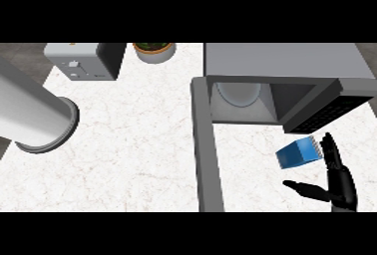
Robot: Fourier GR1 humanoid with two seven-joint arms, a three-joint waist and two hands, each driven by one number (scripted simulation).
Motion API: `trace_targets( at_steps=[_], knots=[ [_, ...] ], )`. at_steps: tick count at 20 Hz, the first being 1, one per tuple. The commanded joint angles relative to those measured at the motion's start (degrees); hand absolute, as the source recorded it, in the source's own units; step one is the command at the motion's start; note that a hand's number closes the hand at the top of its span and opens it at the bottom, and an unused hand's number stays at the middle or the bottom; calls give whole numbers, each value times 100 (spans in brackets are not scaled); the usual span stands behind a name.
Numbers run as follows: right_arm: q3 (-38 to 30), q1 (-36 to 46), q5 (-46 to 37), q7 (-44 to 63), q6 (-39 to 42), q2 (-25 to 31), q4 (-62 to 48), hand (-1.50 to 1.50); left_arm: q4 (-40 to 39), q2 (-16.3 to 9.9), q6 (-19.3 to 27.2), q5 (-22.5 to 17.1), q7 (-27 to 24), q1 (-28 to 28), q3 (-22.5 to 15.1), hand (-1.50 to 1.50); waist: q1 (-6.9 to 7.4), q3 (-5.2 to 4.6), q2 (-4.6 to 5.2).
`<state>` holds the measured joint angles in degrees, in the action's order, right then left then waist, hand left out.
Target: Pick up the milk, place it into the microwave and close the microwave
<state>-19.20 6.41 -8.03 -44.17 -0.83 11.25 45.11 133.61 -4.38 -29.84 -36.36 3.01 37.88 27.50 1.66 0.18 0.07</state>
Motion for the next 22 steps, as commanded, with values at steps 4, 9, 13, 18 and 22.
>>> trace_targets(
  at_steps=[4,9,13,18,22],
  knots=[
    [-215,882,168,-454,135,43,-1256,-150,292,-28,-307,-879,-148,142,280,-150,6,-5,0],
    [-300,1129,201,-1149,475,110,-2126,150,627,-118,-51,-1035,209,223,167,-150,29,6,22],
    [-172,1390,15,-1280,445,183,-2462,150,318,-358,-251,-1327,56,189,463,-150,29,4,25],
    [-278,1542,108,-1907,474,38,-2661,150,431,-134,-275,-1243,10,281,312,-150,43,7,29],
    [-67,1650,8,-1933,626,-177,-2613,150,559,-186,-501,-1554,8,670,489,-150,48,1,4]
  ],
)
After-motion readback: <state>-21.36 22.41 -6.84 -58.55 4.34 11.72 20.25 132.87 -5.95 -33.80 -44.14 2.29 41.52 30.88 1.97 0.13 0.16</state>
